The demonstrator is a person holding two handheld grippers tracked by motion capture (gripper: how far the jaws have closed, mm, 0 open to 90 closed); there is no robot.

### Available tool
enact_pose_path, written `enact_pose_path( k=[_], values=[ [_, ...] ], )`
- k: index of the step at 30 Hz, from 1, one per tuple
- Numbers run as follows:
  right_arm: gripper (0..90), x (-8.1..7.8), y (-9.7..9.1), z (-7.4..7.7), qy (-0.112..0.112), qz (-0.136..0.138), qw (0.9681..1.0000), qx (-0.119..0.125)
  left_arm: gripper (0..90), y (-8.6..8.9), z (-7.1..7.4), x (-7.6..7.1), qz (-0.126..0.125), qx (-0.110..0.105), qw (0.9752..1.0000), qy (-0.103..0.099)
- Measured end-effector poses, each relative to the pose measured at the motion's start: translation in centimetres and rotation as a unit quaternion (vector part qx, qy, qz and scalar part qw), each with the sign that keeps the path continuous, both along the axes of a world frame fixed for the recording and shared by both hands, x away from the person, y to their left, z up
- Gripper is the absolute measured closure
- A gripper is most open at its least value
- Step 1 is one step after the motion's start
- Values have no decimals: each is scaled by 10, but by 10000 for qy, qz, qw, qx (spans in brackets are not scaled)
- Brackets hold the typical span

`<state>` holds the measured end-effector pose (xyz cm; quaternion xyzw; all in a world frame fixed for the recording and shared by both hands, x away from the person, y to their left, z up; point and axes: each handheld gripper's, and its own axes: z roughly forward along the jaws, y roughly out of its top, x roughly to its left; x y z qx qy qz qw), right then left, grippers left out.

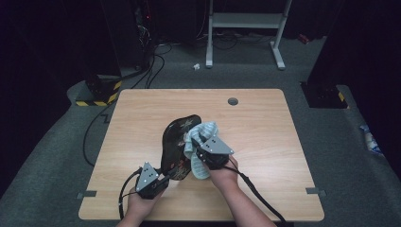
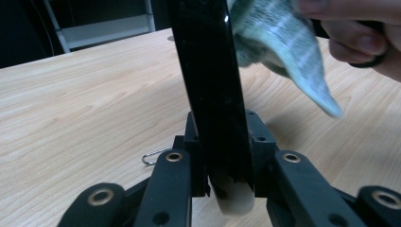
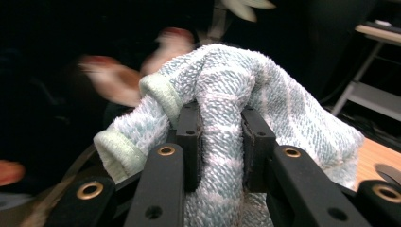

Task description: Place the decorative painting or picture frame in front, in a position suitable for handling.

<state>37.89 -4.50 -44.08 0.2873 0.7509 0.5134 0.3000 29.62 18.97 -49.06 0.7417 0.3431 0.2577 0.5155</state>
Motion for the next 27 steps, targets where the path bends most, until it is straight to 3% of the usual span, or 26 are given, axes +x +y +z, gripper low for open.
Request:
enact_pose_path(
  k=[6,11,20,23,27],
  values=[
    [731,15,-9,-2,67,-254,9996,-75,758,0,0,0,-5,-11,10000,4],
    [732,2,-3,-9,65,-68,9998,-175,758,0,0,0,-2,-13,10000,13],
    [732,-39,16,-34,196,493,9983,-261,759,0,0,0,-6,-33,10000,27],
    [732,-41,16,-38,215,500,9981,-302,760,0,0,0,-3,-33,10000,32],
    [731,-30,10,-37,206,360,9985,-369,761,0,0,0,0,-29,10000,29]
  ],
)
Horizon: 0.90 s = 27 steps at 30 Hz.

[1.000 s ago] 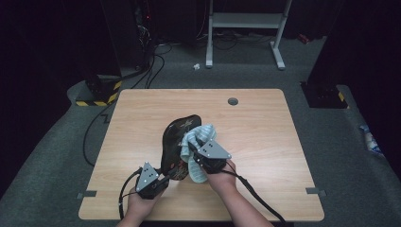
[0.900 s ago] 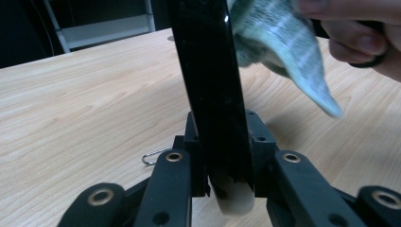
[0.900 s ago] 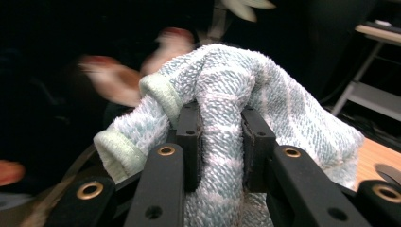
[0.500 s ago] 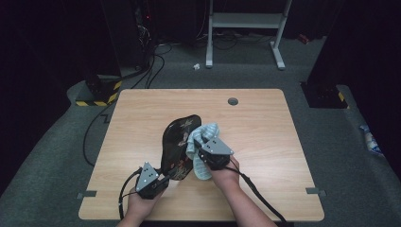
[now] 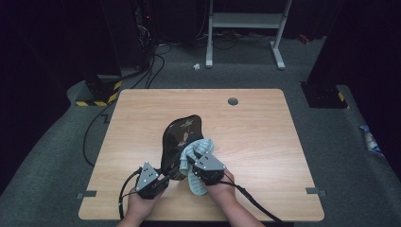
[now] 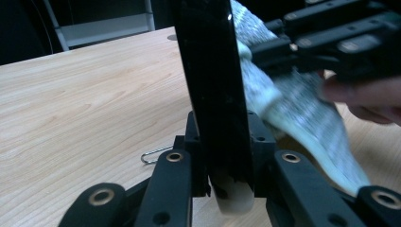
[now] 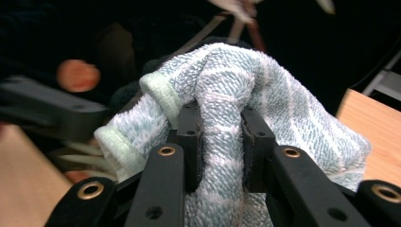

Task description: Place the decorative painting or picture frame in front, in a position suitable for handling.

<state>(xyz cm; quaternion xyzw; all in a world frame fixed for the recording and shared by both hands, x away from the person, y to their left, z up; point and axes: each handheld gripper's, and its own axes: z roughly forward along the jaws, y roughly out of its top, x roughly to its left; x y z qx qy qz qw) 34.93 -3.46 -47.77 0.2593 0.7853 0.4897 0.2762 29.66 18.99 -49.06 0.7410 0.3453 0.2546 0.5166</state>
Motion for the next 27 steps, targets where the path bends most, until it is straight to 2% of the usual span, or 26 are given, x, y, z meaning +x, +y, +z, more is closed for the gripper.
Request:
enact_pose_path(
  k=[7,10,16,19,24,27],
  values=[
    [731,35,-20,2,71,-563,9984,-40,760,0,0,0,-5,3,10000,0],
    [733,44,-25,1,151,-694,9975,-49,760,0,0,0,-11,9,10000,5],
    [734,30,-19,-6,213,-503,9984,-122,760,0,0,0,-11,-7,10000,18],
    [733,19,-14,-11,310,-363,9988,-57,761,0,0,0,-11,-24,10000,39],
    [733,-1,-5,-18,457,-70,9989,-87,762,0,0,1,-29,-22,10000,38],
    [734,-9,0,-21,435,34,9989,-178,762,1,0,1,-33,-35,10000,55]
  ],
)
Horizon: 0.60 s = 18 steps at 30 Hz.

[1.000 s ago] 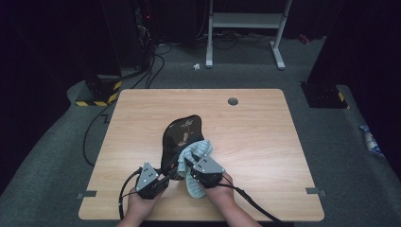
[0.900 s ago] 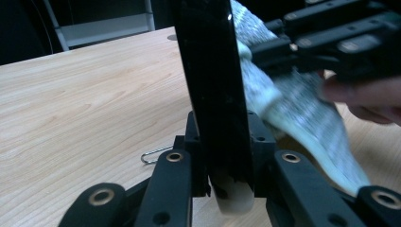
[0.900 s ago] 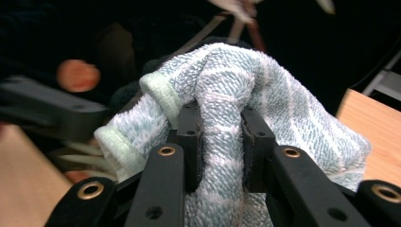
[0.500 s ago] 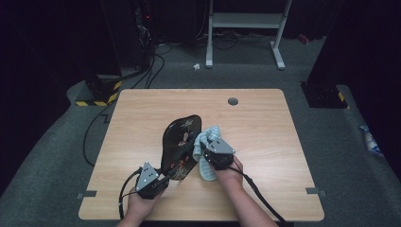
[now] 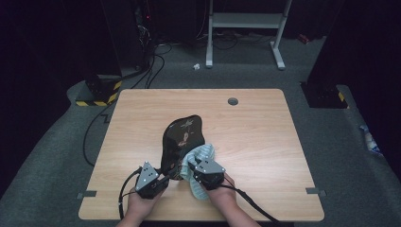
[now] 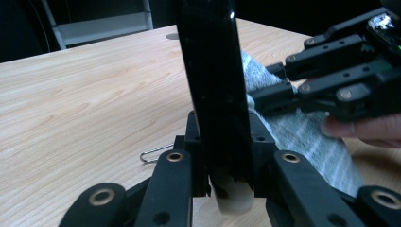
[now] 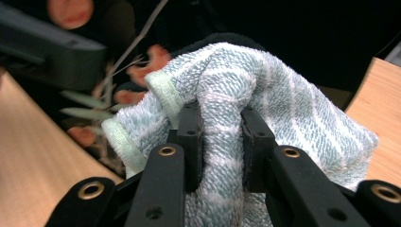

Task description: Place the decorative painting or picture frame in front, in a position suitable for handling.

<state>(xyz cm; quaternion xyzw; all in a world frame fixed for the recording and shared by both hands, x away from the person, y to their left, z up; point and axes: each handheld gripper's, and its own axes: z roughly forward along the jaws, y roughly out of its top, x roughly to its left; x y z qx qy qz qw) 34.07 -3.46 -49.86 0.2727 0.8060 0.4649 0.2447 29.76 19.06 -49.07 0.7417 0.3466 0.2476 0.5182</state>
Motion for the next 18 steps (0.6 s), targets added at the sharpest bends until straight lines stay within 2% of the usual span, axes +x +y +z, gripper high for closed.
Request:
enact_pose_path(
  k=[4,12,16,18],
  values=[
    [733,6,-2,2,-3,-82,10000,-13,763,0,0,0,1,-7,10000,24],
    [731,42,-21,9,15,-608,9981,-16,762,0,0,1,-16,-3,10000,23],
    [730,58,-29,9,140,-841,9963,-98,761,0,0,1,-19,-2,10000,24],
    [731,60,-31,7,227,-873,9958,-156,761,0,0,0,-18,-5,10000,25]
  ],
)
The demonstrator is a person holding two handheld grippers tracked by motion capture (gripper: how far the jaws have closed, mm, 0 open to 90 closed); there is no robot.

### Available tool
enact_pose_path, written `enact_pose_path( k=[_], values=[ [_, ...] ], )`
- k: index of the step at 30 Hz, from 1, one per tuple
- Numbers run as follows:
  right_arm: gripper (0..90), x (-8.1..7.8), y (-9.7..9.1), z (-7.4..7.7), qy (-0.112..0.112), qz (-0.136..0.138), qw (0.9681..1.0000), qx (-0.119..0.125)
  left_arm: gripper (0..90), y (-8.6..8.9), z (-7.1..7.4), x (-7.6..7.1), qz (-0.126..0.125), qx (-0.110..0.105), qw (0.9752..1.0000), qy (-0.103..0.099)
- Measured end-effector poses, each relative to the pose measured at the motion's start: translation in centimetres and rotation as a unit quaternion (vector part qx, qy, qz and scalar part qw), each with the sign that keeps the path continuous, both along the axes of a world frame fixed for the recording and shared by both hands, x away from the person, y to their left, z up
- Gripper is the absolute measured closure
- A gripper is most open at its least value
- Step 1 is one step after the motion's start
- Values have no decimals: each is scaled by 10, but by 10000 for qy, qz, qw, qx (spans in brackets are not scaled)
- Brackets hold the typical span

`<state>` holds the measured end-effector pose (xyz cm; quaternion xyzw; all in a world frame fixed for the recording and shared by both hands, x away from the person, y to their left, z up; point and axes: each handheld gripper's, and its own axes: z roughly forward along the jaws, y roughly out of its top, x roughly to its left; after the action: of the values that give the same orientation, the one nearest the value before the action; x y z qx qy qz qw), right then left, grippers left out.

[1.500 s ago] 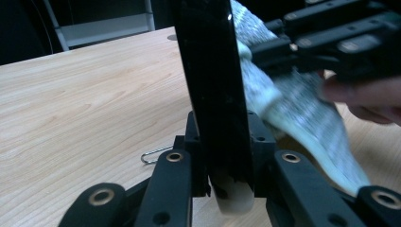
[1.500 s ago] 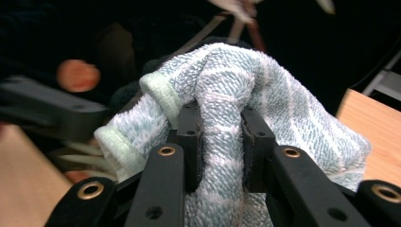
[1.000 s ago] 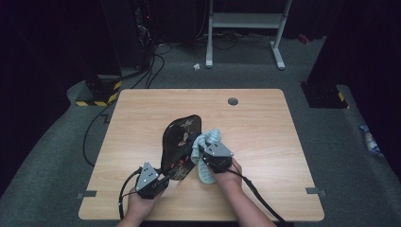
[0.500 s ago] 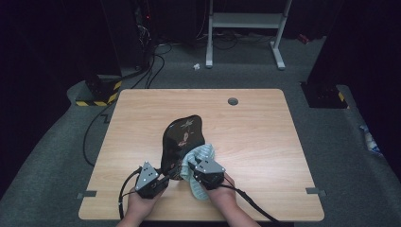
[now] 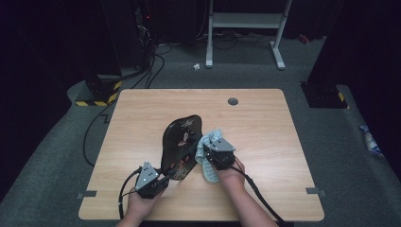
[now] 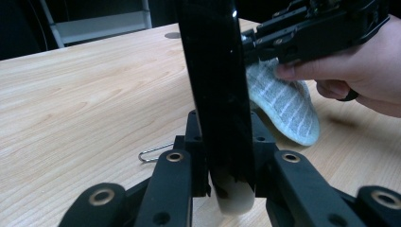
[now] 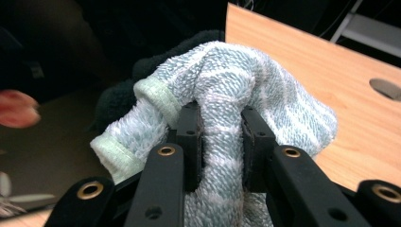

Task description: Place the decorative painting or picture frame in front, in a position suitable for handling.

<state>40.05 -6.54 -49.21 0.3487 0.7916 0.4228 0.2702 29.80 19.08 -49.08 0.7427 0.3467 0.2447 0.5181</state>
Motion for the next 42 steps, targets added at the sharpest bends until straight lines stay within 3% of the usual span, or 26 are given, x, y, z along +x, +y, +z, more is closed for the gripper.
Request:
enact_pose_path(
  k=[4,9,14,17,24,34,38,42],
  values=[
    [730,-7,3,-7,95,98,9998,-108,761,0,0,0,-2,1,10000,2],
    [729,-30,15,-14,184,422,9989,-70,761,0,0,0,16,-1,10000,0],
    [726,-55,28,-20,225,782,9964,-245,762,-1,0,0,22,-4,10000,1],
    [727,-61,32,-22,238,882,9951,-364,763,-1,-1,0,19,-16,10000,8],
    [725,-41,24,-24,382,707,9954,-515,761,0,-1,0,14,-23,10000,15],
    [725,0,0,-22,605,-18,9964,-588,762,0,-1,1,-2,-10,10000,17],
    [727,-4,3,-23,592,8,9962,-633,762,0,-1,1,-5,-14,10000,23],
    [727,-19,12,-24,554,257,9959,-668,761,0,-1,1,6,3,10000,11]
  ],
)
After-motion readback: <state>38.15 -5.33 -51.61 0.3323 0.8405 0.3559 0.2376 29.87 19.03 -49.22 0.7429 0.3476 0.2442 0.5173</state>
